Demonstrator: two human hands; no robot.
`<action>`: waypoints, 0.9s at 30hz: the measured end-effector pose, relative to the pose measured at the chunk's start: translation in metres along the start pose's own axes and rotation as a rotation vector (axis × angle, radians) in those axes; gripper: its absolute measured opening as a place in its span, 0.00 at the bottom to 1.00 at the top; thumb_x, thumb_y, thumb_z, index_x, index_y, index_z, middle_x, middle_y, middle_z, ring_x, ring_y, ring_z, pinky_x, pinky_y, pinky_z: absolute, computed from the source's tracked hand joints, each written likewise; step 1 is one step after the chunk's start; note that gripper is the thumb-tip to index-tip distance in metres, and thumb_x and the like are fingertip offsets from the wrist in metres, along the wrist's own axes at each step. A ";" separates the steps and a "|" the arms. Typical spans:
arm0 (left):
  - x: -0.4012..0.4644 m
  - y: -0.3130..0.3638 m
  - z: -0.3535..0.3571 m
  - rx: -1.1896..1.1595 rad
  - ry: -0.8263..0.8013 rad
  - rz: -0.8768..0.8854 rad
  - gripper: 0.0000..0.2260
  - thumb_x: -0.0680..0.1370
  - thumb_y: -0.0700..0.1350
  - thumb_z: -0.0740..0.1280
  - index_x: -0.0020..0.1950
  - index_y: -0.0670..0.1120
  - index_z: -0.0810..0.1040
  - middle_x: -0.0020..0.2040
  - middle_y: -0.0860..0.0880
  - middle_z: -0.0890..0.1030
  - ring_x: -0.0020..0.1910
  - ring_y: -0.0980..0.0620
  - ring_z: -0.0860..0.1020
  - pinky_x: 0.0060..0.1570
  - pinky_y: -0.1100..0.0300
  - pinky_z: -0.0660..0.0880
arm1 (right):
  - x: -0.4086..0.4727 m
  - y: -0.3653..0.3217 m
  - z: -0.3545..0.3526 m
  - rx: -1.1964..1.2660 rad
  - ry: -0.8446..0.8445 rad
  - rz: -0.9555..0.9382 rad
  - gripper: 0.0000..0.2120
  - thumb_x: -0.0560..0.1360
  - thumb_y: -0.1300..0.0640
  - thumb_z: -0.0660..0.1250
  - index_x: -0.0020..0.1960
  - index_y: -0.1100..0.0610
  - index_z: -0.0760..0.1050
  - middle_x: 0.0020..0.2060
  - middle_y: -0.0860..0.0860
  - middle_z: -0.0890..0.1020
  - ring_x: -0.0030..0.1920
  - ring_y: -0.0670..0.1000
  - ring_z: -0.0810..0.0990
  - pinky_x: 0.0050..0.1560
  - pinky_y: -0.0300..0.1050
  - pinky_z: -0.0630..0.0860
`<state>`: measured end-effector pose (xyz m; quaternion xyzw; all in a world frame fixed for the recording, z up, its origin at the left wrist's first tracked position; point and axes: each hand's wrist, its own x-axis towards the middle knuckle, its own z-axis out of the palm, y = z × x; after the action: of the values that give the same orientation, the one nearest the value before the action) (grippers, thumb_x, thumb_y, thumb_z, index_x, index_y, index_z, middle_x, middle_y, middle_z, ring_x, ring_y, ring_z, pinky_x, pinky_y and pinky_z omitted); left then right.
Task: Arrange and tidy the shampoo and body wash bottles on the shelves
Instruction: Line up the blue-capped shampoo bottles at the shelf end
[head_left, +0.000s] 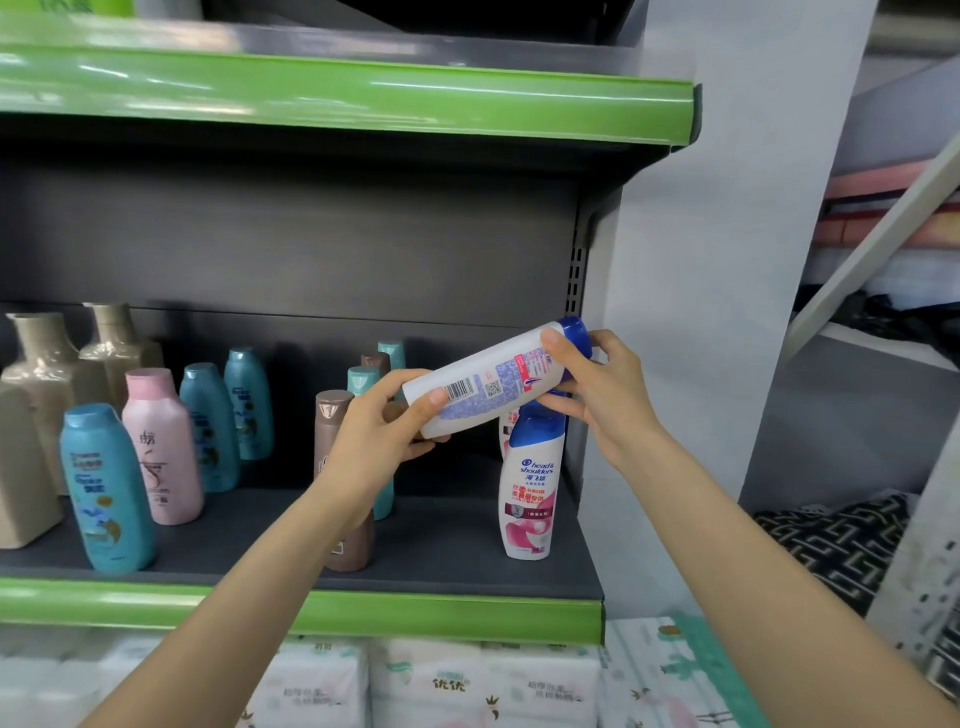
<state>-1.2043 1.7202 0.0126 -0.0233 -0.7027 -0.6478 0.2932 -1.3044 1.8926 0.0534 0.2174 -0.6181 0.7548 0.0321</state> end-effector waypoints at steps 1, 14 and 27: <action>0.000 0.000 0.000 0.007 -0.009 0.000 0.10 0.75 0.48 0.66 0.55 0.51 0.75 0.52 0.50 0.81 0.49 0.50 0.81 0.46 0.60 0.79 | 0.000 -0.001 -0.001 -0.008 -0.010 0.001 0.10 0.74 0.54 0.70 0.51 0.53 0.70 0.48 0.53 0.82 0.46 0.50 0.83 0.39 0.42 0.82; 0.006 -0.004 -0.002 0.184 0.029 0.184 0.17 0.71 0.40 0.72 0.57 0.53 0.77 0.57 0.54 0.79 0.58 0.52 0.76 0.52 0.63 0.74 | 0.004 -0.003 -0.011 0.155 -0.079 0.098 0.13 0.74 0.58 0.70 0.57 0.60 0.75 0.57 0.59 0.80 0.54 0.55 0.82 0.52 0.45 0.81; 0.020 -0.003 0.012 0.465 0.022 0.163 0.27 0.69 0.45 0.75 0.65 0.51 0.71 0.57 0.54 0.76 0.52 0.58 0.77 0.51 0.62 0.76 | 0.019 -0.003 -0.009 0.084 -0.067 0.067 0.17 0.75 0.63 0.68 0.61 0.57 0.71 0.55 0.57 0.80 0.48 0.50 0.83 0.40 0.41 0.82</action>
<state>-1.2270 1.7240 0.0190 -0.0049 -0.8254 -0.4432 0.3496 -1.3231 1.8981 0.0617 0.2226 -0.5935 0.7731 -0.0231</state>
